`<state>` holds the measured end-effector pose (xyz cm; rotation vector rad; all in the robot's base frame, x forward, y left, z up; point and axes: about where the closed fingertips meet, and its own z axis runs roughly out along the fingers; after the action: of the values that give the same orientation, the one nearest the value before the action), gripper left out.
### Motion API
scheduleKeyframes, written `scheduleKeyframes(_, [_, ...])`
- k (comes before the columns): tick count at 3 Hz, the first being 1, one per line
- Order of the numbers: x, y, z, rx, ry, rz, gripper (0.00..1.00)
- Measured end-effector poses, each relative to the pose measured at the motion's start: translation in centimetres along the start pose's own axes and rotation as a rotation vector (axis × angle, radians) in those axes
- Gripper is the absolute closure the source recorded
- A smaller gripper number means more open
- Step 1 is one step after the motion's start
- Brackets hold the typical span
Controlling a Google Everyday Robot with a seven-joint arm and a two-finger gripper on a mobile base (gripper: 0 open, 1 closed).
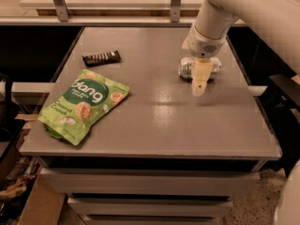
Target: Place 7up can upright
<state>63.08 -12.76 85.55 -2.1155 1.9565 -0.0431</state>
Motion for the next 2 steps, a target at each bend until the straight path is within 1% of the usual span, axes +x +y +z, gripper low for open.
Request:
scheduleKeyframes(1, [-0.13,-0.09,0.41,-0.011,-0.003,-0.004,0.21])
scheduleKeyframes(2, [-0.19,-0.25,0.57,-0.019,-0.006,-0.005,0.44])
